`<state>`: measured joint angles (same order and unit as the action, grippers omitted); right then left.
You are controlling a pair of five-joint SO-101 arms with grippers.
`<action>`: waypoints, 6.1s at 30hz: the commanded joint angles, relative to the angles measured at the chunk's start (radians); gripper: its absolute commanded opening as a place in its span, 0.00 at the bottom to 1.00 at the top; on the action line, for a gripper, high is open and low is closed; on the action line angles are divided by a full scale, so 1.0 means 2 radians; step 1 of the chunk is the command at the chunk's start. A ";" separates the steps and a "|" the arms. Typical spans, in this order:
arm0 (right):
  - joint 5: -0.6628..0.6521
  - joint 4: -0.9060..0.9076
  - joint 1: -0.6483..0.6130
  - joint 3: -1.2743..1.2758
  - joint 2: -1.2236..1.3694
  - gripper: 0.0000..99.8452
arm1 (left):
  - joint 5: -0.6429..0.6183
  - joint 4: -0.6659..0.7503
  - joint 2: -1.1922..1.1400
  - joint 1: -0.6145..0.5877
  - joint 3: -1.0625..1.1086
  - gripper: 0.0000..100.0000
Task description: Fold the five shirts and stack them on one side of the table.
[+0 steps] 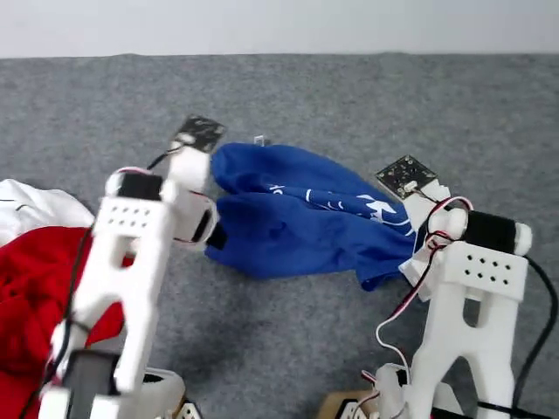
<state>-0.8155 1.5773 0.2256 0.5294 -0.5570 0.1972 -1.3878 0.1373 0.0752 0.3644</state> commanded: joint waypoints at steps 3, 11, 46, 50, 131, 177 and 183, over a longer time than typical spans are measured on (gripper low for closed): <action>-0.002 0.003 0.064 -0.099 -0.019 0.01 | 0.012 0.008 -0.058 0.008 -0.095 0.30; -0.004 -0.002 0.150 -0.196 -0.014 0.01 | -0.004 0.009 -0.071 -0.025 -0.163 0.30; -0.011 0.003 0.148 -0.141 -0.019 0.01 | 0.020 0.044 -0.330 0.095 -0.316 0.12; -0.028 0.003 0.148 -0.144 -0.019 0.01 | 0.044 0.012 -0.317 0.091 -0.335 0.00; -0.053 -0.003 0.102 -0.421 -0.122 0.01 | -0.077 -0.183 -0.037 0.087 -0.713 0.00; -0.129 -0.057 0.102 -0.549 -0.118 0.01 | 0.073 -0.056 0.414 0.008 -0.183 0.00; -0.130 -0.132 0.049 -0.359 -0.118 0.01 | 0.073 0.142 0.414 0.008 0.023 0.00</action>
<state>-1.0702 1.4009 0.3667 -0.3590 -0.8055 0.3337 -1.3157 0.9643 0.1028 0.2355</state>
